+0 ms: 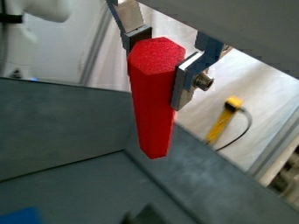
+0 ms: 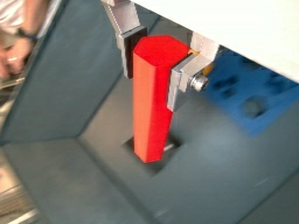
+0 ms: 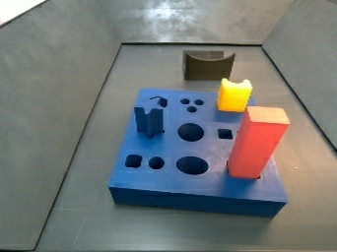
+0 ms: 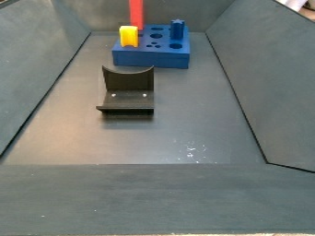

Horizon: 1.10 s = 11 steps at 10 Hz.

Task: Pick up the hexagon object. Move up. Place the hexagon object on the fixture. Regrasp the hexagon object. Move to above the board. Insert the hexagon object.
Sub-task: Move to above the board.

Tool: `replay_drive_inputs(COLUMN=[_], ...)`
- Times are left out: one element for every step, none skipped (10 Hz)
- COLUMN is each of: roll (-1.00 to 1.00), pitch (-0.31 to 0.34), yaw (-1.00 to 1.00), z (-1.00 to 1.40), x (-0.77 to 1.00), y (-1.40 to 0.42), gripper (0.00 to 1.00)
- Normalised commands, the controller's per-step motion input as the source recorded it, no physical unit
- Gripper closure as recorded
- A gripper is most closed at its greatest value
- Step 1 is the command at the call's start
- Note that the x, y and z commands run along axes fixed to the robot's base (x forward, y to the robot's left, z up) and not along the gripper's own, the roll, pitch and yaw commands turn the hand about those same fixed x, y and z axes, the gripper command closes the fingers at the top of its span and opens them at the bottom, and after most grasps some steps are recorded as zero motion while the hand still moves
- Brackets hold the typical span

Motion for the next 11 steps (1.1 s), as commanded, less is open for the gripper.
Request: replay_drive_inputs(roll=[-1.0, -1.0, -1.0, -1.0, -1.0, -1.0, -1.0, -0.99, -0.68, -0.47, -0.31], pitch=[-0.042, -0.047, -0.05, -0.044, -0.042, -0.048, -0.062, -0.075, -0.07, -0.063, -0.049], yaw=[-0.04, -0.04, -0.04, -0.04, -0.05, -0.05, -0.04, -0.05, -0.02, -0.02, -0.02], z=[-0.09, -0.07, -0.05, -0.02, -0.01, -0.01, 0.0, 0.0, 0.0, 0.0, 0.0], x=[-0.89, -0.74, -0.41, -0.24, -0.13, -0.1, -0.09, -0.08, -0.07, -0.06, -0.05], y=[-1.0, -0.79, -0.38, -0.19, -0.05, -0.01, 0.01, 0.02, 0.03, 0.03, 0.02], gripper=[1.0, 1.0, 1.0, 1.0, 1.0, 1.0, 1.0, 1.0, 1.0, 1.0, 1.0])
